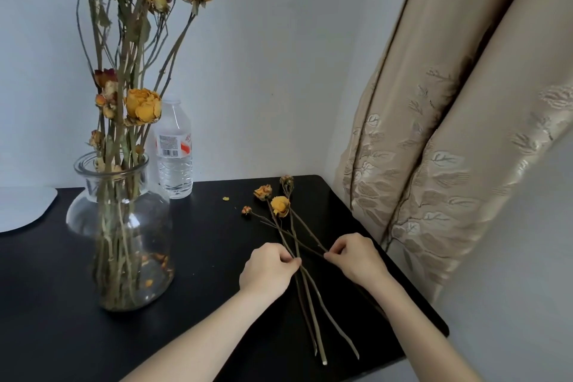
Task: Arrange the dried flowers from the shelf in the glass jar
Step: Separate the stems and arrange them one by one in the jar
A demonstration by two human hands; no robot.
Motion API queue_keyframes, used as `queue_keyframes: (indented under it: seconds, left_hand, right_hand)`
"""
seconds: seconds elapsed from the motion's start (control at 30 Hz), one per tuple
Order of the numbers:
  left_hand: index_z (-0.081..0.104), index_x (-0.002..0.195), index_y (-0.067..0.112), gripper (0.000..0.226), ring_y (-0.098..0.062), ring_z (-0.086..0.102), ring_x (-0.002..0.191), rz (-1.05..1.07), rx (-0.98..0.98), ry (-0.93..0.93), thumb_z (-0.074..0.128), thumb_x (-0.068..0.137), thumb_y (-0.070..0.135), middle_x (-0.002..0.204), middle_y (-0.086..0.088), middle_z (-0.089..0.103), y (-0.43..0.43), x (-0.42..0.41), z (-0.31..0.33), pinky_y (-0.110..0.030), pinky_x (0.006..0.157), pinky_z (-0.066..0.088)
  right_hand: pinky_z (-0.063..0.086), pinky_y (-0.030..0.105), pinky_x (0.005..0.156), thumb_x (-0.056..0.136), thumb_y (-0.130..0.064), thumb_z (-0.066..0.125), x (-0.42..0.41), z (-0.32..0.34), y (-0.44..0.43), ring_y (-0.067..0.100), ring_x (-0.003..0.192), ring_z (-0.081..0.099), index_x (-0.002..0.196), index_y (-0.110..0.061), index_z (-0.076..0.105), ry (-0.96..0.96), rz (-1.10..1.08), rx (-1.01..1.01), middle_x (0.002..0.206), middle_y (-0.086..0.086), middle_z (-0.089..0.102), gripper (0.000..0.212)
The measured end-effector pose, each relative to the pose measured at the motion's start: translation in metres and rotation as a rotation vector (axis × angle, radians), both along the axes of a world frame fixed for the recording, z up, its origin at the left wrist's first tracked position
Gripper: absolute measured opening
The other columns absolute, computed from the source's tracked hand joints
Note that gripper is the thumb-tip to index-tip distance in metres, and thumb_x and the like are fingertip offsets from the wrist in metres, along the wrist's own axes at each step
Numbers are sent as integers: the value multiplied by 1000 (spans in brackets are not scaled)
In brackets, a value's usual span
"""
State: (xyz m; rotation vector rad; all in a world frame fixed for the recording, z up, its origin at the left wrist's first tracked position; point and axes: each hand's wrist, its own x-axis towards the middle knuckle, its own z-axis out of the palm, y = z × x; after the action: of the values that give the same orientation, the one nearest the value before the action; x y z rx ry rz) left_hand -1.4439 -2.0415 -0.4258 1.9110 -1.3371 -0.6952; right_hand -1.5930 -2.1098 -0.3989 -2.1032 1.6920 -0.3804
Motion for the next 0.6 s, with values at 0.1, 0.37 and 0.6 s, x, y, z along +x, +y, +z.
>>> queue_keyframes:
  seconds: [0.1,0.37,0.6]
  left_hand:
    - [66,79,21,19,-10,61,73,9,-25,15,58,88,36,76,6,62,-4,-4,4,-30,70,52]
    - [61,87,15,32,-16,58,68,156,150,-200,58,84,47,82,0,62,-46,-19,28,-27,53,42]
    - [45,70,20,25,-14,44,54,251,214,-211,62,84,32,66,3,48,-59,-27,17,-26,45,34]
  right_hand:
    - [47,25,62,85,-30,64,-2,1,-1,10,67,59,76,-25,63,-41,1,-21,68,-6,59,11]
    - [35,17,50,84,-30,65,-11,21,-6,1,54,51,72,-28,62,-109,-1,-135,54,-12,53,13]
    - [34,17,48,83,-29,66,-15,23,-6,1,48,49,70,-27,63,-150,6,-166,47,-10,51,14]
